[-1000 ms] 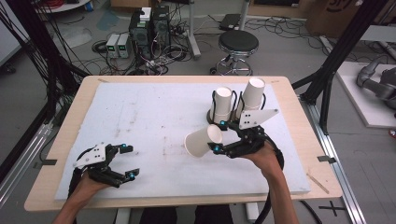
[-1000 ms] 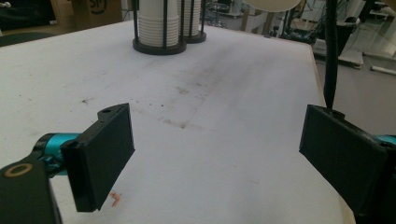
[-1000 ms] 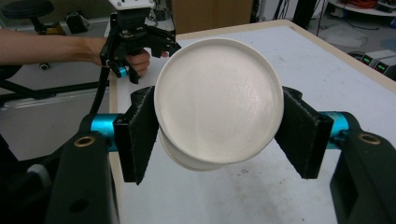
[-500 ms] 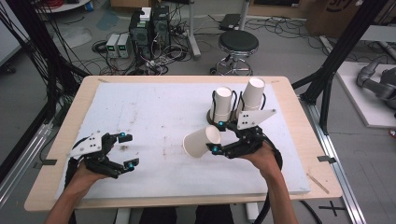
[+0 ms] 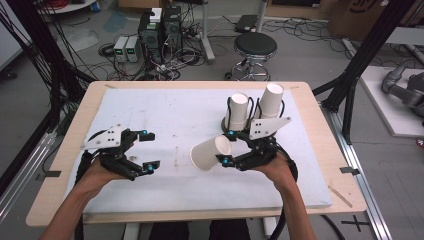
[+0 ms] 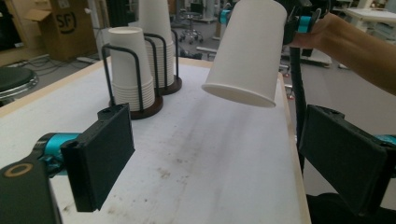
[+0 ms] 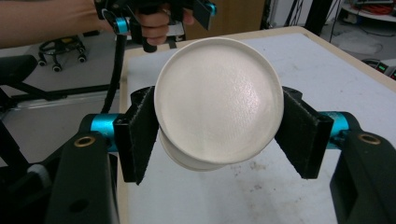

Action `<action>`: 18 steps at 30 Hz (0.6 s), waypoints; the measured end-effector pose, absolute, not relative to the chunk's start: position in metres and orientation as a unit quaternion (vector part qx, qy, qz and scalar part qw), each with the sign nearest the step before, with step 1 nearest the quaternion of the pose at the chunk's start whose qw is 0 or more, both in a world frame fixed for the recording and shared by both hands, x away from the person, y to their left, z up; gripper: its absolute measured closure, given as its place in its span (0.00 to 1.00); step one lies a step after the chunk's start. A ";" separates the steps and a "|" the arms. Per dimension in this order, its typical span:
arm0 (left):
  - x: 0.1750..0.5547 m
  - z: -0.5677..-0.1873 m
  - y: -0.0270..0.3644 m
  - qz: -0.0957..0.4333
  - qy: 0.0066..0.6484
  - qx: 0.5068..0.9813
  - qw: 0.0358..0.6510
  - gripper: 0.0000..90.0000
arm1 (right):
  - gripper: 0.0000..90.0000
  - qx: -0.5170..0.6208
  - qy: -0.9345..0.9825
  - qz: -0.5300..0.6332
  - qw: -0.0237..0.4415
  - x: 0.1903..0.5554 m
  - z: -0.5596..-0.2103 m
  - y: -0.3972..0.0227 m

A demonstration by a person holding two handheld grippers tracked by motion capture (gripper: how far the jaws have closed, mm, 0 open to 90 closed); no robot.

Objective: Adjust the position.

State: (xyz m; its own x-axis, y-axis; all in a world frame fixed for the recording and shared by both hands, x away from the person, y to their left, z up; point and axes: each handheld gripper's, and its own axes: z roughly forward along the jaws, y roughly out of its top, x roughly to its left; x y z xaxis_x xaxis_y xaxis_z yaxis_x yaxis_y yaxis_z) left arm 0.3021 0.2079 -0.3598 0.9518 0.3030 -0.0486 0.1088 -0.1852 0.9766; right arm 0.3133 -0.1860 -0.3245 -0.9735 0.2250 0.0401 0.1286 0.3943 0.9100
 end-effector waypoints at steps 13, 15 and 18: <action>0.315 -0.346 0.167 0.045 0.108 0.784 0.609 0.11 | 0.39 0.099 0.826 0.553 0.033 0.314 -0.325 -0.186; 0.315 -0.347 0.163 0.041 0.105 0.786 0.608 0.11 | 0.39 0.097 0.827 0.553 0.032 0.315 -0.325 -0.185; 0.315 -0.347 0.156 0.032 0.095 0.789 0.606 0.11 | 0.39 0.096 0.826 0.555 0.028 0.314 -0.326 -0.182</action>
